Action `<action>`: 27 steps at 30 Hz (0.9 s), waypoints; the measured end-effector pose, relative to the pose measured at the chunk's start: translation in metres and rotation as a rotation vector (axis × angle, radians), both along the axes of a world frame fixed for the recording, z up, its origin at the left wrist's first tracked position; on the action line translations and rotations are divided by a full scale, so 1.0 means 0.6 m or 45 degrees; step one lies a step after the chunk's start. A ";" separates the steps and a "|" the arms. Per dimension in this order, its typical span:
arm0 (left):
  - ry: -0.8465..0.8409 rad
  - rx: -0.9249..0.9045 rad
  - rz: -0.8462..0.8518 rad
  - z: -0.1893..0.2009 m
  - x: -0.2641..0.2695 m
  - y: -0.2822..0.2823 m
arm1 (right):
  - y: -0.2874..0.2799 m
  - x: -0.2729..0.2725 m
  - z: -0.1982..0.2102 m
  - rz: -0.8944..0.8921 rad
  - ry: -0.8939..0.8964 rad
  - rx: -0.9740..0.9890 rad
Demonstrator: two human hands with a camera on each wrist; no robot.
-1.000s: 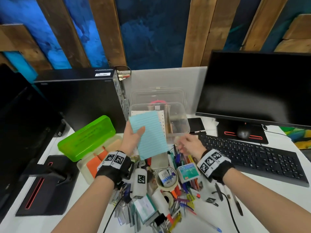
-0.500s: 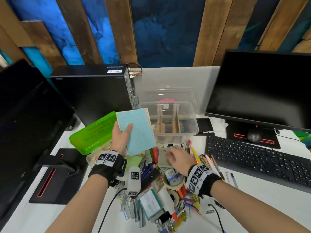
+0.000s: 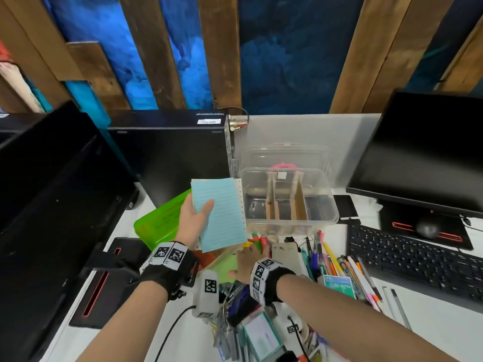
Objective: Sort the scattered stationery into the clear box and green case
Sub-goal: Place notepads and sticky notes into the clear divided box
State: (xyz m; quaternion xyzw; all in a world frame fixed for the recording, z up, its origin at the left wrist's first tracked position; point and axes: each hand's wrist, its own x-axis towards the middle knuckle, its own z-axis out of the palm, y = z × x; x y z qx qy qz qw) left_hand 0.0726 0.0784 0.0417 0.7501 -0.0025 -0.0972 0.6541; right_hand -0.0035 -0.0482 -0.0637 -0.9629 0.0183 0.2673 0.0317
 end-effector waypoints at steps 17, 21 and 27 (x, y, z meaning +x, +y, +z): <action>-0.003 0.036 -0.010 -0.013 0.018 -0.032 | -0.003 0.008 0.008 -0.316 -0.177 0.102; -0.017 0.030 -0.020 -0.015 0.017 -0.037 | 0.043 -0.015 0.005 -0.052 -0.166 -0.162; -0.037 0.032 -0.032 -0.012 0.021 -0.032 | 0.047 -0.008 -0.004 -0.334 -0.076 -0.045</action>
